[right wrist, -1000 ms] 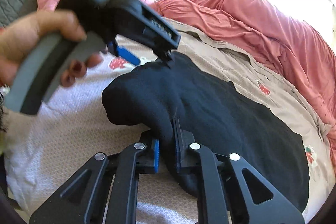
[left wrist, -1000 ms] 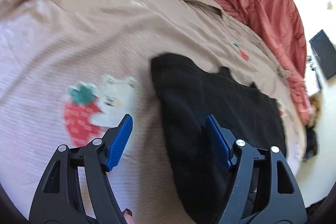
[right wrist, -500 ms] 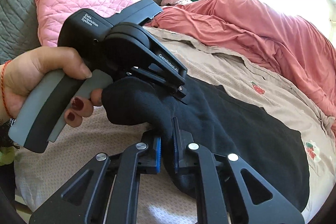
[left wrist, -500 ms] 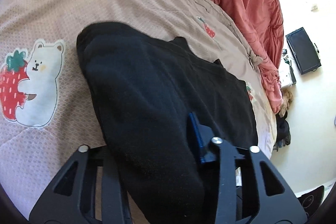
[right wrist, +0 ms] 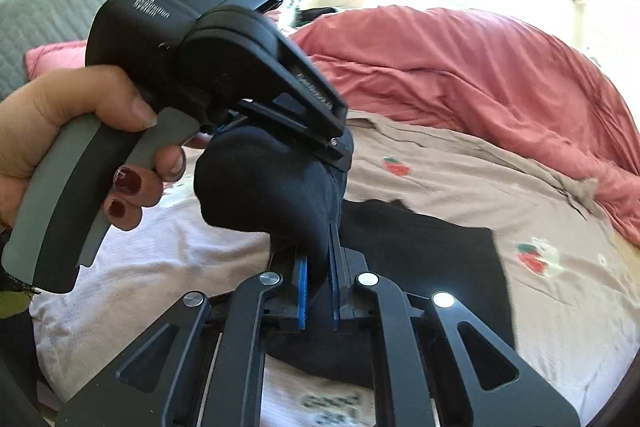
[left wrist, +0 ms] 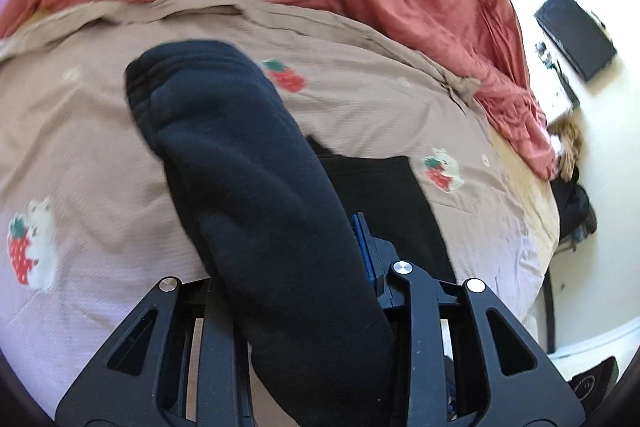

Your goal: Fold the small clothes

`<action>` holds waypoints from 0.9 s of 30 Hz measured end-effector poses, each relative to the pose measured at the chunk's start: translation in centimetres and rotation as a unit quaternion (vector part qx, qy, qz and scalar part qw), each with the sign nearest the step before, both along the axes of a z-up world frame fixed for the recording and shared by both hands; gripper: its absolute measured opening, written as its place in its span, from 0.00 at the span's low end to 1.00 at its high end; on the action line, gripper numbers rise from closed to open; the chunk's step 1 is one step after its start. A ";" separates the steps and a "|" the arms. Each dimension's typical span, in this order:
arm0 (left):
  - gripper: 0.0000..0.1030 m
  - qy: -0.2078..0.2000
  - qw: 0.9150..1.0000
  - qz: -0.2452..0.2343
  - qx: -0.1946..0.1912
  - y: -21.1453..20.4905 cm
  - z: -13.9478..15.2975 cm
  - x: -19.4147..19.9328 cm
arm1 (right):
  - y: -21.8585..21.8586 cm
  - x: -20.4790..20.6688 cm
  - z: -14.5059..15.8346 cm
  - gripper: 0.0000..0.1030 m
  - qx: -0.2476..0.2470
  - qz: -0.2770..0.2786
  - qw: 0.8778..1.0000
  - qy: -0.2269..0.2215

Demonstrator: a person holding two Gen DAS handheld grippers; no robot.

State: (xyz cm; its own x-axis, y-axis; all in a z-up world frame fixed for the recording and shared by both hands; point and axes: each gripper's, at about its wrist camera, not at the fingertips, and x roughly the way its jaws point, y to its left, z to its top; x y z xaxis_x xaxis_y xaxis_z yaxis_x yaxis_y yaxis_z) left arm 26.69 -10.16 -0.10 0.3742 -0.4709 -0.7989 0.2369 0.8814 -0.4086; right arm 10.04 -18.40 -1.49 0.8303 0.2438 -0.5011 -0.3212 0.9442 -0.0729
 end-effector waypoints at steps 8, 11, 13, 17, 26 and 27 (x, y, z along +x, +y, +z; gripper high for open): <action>0.22 0.013 0.998 -0.038 0.045 -7.3 -0.4 0.4 | -6.1 -0.3 -0.3 0.07 0.072 -0.055 0.995 0.047; 0.22 0.021 0.996 -0.052 0.063 -9.7 -1.0 0.7 | -8.1 -0.5 -0.5 0.07 0.112 -0.076 0.988 0.068; 0.22 0.023 0.995 -0.060 0.077 -10.8 -1.4 0.8 | -9.2 -0.5 -0.8 0.07 0.132 -0.094 0.983 0.081; 0.25 0.038 0.991 -0.073 0.103 -13.4 -3.1 1.5 | -10.9 0.1 -2.0 0.07 0.170 -0.126 0.971 0.114; 0.46 0.056 0.990 -0.096 0.083 -16.0 -4.8 2.4 | -14.1 0.4 -4.4 0.07 0.232 -0.173 0.943 0.162; 0.46 0.056 0.991 -0.094 0.071 -15.4 -4.7 2.3 | -14.5 0.4 -4.6 0.07 0.246 -0.174 0.938 0.168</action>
State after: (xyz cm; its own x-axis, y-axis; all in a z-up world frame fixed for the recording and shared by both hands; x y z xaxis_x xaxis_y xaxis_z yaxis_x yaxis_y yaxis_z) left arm 28.94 -25.61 -4.85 0.1951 -0.4038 -0.8938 0.3619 0.8766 -0.3170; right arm 10.43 -32.88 -6.09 0.7176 0.2580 -0.6469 0.0864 0.8887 0.4503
